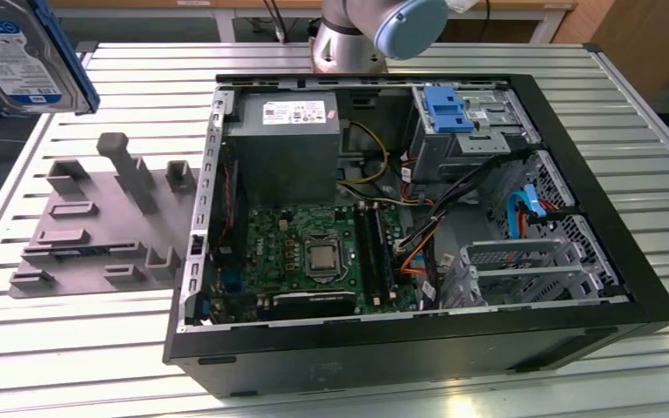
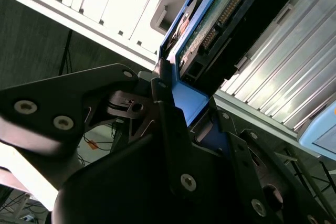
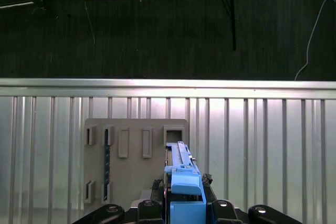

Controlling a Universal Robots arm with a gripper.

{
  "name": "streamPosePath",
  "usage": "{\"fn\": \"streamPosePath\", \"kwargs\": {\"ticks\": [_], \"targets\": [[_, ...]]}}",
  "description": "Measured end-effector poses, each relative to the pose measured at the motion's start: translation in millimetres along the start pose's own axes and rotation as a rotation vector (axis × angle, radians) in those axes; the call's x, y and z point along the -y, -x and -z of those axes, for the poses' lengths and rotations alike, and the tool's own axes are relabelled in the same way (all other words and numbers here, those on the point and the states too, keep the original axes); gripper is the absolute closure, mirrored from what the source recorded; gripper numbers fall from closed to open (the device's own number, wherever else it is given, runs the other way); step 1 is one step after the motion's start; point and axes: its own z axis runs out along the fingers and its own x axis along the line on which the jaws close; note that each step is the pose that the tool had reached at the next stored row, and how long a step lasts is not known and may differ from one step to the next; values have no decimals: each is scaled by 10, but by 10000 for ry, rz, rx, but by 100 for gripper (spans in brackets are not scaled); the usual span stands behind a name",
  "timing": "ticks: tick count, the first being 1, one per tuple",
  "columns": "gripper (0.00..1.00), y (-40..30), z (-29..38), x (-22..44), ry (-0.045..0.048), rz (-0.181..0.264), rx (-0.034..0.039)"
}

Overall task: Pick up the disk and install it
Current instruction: 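Pick up the disk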

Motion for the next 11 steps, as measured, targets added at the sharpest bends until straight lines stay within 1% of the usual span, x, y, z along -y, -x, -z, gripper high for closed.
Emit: {"fn": "streamPosePath", "kwargs": {"ticks": [11], "targets": [[64, 0, 32, -1, 0, 0, 0]]}}
